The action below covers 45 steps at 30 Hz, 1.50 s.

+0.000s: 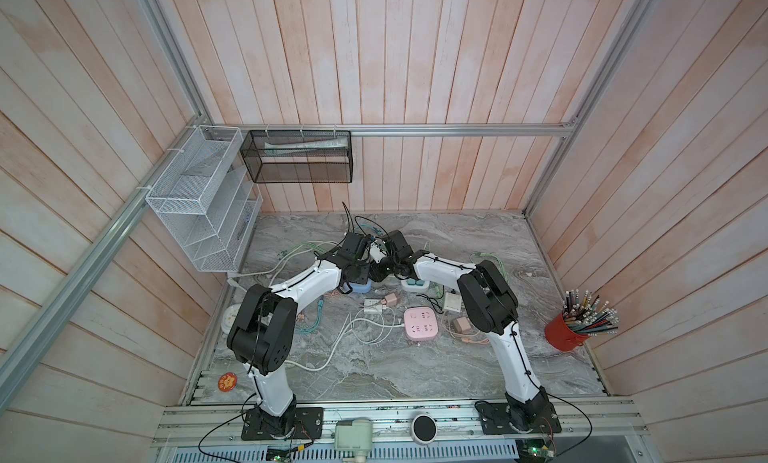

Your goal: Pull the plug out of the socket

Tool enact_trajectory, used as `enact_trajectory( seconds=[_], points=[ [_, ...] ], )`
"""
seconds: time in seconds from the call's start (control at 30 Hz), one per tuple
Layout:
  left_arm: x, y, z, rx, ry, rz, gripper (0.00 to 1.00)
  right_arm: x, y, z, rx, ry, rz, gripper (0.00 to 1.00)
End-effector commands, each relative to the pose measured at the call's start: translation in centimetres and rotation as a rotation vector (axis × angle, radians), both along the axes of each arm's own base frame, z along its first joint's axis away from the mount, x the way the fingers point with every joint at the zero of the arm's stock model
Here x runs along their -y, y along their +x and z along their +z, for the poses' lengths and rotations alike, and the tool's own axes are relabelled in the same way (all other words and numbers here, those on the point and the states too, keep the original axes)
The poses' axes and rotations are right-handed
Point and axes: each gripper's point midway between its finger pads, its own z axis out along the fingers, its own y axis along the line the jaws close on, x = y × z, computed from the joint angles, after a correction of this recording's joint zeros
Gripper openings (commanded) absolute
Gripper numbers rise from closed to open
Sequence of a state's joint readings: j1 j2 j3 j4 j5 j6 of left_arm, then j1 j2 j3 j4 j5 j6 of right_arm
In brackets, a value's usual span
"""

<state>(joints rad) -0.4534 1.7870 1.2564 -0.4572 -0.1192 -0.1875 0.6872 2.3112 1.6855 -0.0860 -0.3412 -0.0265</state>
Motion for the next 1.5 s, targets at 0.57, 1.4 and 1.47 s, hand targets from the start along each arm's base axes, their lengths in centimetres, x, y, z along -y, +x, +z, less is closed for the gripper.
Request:
enact_trajectory(
  seconds=[0.57,1.4,1.47],
  points=[
    [-6.7,-2.5,0.0,-0.018,-0.14,0.19,0.23,5.0,-3.4,-8.9,-0.204,-0.239,-0.056,0.45],
    [-12.1,-3.4,-1.9,-0.071,-0.259,0.36,0.27,5.1,-3.3,-8.8,-0.221,-0.227,-0.069,0.46],
    [-12.0,-3.3,-1.9,-0.077,-0.254,0.347,0.3,5.1,-3.3,-8.8,-0.222,-0.228,-0.07,0.46]
  ],
)
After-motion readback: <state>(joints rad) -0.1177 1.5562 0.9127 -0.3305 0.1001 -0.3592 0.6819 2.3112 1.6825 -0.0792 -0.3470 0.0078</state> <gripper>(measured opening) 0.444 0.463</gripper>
